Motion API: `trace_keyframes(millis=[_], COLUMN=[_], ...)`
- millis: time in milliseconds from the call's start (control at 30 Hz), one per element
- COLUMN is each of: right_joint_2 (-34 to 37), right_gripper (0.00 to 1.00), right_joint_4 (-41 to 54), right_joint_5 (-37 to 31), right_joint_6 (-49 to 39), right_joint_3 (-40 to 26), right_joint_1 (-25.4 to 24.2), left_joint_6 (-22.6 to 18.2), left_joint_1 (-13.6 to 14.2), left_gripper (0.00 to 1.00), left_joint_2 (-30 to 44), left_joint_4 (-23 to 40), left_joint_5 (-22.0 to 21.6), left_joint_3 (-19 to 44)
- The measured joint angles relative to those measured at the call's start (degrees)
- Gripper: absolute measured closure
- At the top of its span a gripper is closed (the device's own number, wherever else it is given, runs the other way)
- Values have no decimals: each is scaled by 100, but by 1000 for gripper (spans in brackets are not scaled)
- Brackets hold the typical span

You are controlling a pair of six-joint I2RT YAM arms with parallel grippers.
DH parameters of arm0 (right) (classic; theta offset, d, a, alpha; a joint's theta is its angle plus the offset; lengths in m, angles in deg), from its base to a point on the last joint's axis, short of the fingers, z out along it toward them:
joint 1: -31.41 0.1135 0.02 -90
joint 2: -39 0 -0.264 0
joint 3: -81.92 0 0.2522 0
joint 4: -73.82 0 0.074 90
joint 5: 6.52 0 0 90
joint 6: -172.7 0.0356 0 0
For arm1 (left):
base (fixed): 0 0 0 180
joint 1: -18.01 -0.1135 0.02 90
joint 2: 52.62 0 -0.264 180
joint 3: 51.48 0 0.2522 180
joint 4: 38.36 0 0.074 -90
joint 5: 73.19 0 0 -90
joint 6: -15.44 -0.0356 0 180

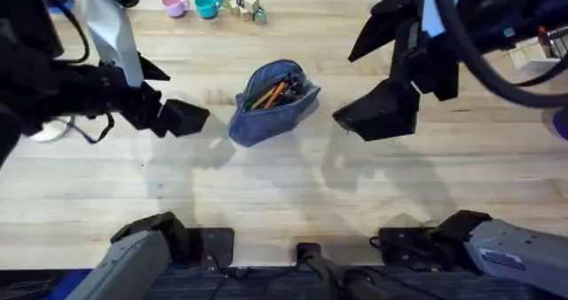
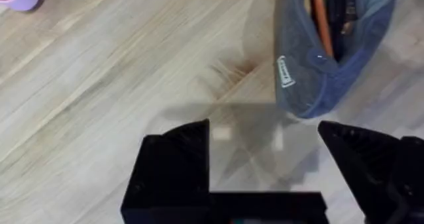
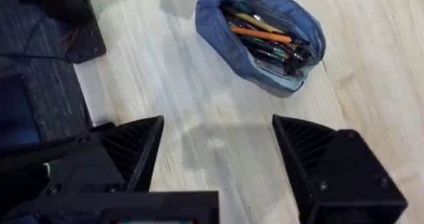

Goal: Unzip the bag, pick up the pens from the table one at a time and place them inside, then zip the bag closed.

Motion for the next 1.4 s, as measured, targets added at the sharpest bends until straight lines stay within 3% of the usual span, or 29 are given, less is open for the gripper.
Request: trace_keyframes(millis=[100,233,467,633,767,1133,1400], right_joint_2=[0,0,2,137,307,350,799], right_gripper=[4,4,4,4,4,4,4], right_joint_4=[0,-2,-7,-11,-124,-913,-1285], right_joint_5=[0,0,-11,-11,-11,-7,4], right_joint_6=[0,0,0,0,32,1456,2329], right_joint_3=[0,0,0,0,0,0,0], right_joint_1=[0,0,0,0,0,118,706], left_joint_6=[-42,-168,-1721,-2550,-2993,-3299,-3318], left_joint_1=[-30,-30,-28,-28,-28,-28,-28], left_gripper=[8,8,8,8,8,8,8], left_joint_2=[403,731,783,784,784,781,783], left_joint_4=[-285,-202,759,1242,1234,1101,1103], left_joint_5=[-25,163,1050,1239,1264,1192,1175], left_joint_3=[0,0,0,0,0,0,0])
